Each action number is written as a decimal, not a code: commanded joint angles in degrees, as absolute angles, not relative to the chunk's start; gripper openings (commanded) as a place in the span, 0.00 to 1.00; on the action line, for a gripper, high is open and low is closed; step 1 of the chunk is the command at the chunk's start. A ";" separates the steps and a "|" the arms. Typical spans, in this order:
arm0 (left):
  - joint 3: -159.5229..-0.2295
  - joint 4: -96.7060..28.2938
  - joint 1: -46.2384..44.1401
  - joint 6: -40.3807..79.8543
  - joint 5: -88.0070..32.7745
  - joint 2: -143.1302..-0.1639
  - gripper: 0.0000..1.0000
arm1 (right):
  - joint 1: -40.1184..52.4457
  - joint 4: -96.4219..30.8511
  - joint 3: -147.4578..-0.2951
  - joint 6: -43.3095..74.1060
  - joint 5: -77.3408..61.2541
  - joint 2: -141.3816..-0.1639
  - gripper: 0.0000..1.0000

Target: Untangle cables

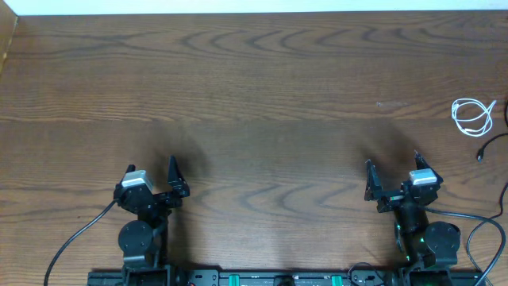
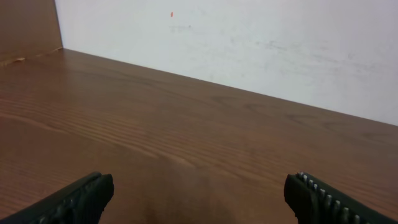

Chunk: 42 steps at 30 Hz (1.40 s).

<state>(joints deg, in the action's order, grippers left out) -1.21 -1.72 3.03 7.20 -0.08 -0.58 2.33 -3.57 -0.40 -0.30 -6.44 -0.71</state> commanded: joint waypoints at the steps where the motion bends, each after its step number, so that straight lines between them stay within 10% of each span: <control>1: -0.23 -4.05 0.16 6.26 0.84 -0.12 0.93 | 3.09 -3.79 -0.32 -0.93 -6.59 -0.30 0.99; 42: -0.23 -4.08 -7.79 6.26 0.84 -0.14 0.93 | 3.09 -3.79 -0.32 -0.93 -6.59 -0.30 0.99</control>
